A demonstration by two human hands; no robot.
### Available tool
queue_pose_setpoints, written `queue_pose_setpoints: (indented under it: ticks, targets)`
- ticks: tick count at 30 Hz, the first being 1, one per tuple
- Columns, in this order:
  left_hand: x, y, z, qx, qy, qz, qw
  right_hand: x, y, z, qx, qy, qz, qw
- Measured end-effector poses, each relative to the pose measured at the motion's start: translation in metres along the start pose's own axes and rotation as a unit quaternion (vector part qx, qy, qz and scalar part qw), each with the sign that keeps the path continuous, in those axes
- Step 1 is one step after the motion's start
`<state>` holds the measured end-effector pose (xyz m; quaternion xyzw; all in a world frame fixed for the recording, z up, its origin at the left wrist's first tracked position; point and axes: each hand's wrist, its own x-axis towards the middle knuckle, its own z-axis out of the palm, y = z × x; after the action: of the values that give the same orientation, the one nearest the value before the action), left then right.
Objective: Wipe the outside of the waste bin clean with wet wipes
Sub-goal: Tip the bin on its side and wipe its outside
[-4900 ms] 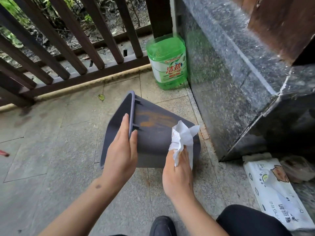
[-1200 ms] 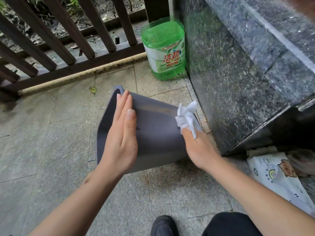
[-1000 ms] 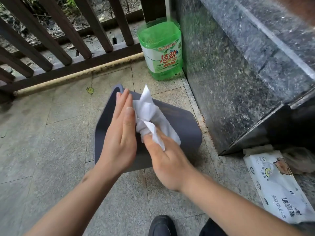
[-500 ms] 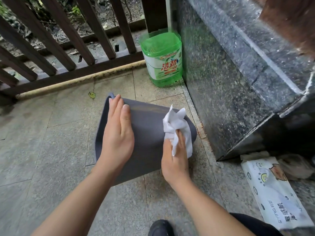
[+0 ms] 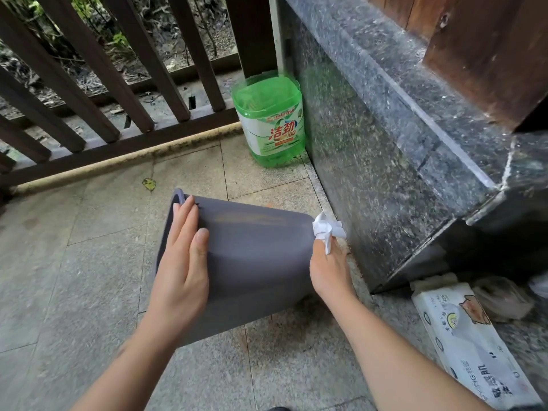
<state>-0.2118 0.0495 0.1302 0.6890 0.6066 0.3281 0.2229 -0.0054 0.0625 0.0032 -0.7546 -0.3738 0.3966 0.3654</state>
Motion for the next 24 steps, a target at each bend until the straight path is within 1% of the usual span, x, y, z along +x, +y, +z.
queue_pose_setpoints:
  ticks: [2,4,6,8,12,14,16,20,24]
  targets:
    - [-0.007,-0.004,-0.004,0.005,-0.002,0.004,1.000,0.001,-0.006,0.000,-0.007,-0.015,0.002,1.000]
    - [-0.011,-0.005,-0.006,0.015,-0.010,0.012,1.000,-0.001,-0.012,0.003,-0.013,-0.013,-0.010,1.000]
    - [-0.011,-0.002,-0.006,0.021,-0.015,0.020,0.999,-0.009,-0.025,0.011,-0.031,-0.024,-0.042,0.998]
    - [-0.008,0.004,-0.004,0.019,-0.025,0.027,0.999,-0.019,-0.042,0.019,-0.030,-0.051,-0.099,0.993]
    - [-0.002,0.018,0.006,0.017,-0.051,0.042,0.998,-0.044,-0.077,0.025,0.024,-0.088,-0.238,0.967]
    - [0.000,0.023,0.009,0.013,-0.056,0.053,0.997,-0.054,-0.091,0.026,0.041,-0.142,-0.290,0.945]
    - [0.001,0.024,0.010,0.011,-0.062,0.057,0.996,-0.063,-0.099,0.028,0.047,-0.188,-0.323,0.926]
    - [0.001,0.021,0.012,0.007,-0.053,0.050,0.997,-0.066,-0.098,0.020,0.067,-0.191,-0.373,0.906]
    - [0.001,0.012,0.011,0.008,-0.011,0.023,1.000,-0.066,-0.078,0.017,-0.018,-0.210,-0.410,0.887]
